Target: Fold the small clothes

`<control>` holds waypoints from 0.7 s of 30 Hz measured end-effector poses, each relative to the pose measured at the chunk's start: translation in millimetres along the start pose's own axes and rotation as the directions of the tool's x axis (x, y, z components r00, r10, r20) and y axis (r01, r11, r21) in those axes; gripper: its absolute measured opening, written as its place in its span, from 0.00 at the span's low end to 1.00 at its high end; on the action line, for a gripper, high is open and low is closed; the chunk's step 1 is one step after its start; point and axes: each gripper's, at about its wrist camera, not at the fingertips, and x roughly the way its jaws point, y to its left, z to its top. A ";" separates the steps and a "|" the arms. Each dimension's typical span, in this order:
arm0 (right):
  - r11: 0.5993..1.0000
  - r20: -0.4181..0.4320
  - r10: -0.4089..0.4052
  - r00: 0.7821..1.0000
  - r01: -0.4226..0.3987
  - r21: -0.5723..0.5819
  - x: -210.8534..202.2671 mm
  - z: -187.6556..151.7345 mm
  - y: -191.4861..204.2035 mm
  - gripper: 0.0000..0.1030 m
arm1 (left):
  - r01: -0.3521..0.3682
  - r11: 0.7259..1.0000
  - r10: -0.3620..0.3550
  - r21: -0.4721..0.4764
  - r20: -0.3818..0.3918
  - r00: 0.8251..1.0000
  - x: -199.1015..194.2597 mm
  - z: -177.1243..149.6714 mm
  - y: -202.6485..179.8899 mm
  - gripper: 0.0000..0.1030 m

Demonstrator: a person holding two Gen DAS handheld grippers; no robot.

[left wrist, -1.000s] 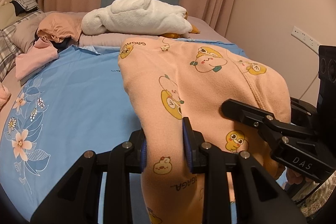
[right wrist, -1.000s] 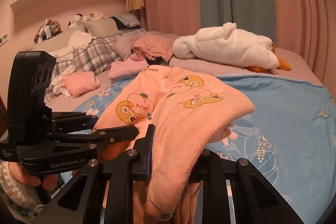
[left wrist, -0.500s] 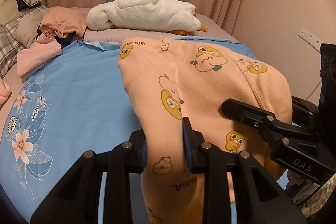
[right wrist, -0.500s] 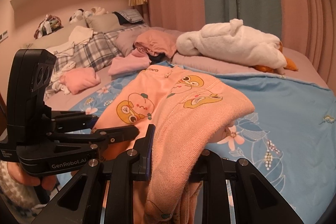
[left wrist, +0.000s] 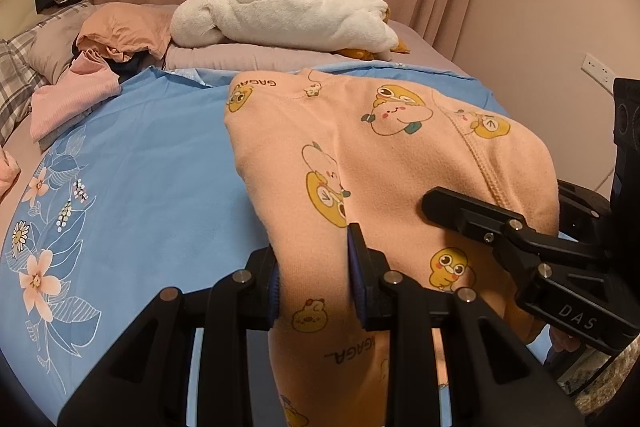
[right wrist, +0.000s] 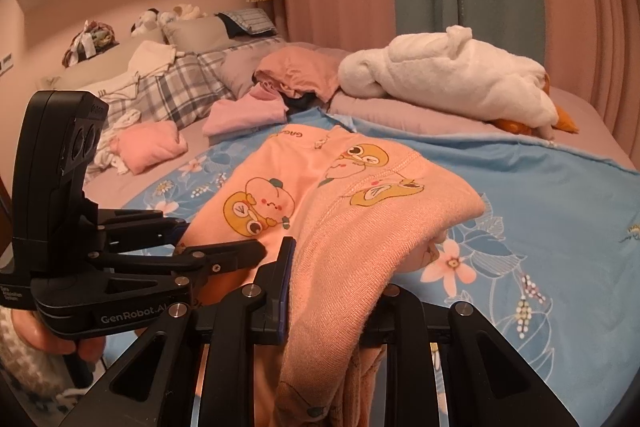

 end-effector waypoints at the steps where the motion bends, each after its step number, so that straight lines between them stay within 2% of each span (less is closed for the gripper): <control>1: 1.000 -0.002 0.000 1.000 0.000 0.000 2.0 0.8 0.1 0.25 | -0.002 1.000 0.002 -0.001 -0.002 1.000 1.7 0.4 1.7 0.27; 21: 1.000 -0.027 0.008 1.000 -0.008 -0.008 41.5 12.9 -2.5 0.25 | -0.026 1.000 0.026 -0.006 -0.022 0.999 33.9 11.8 29.7 0.27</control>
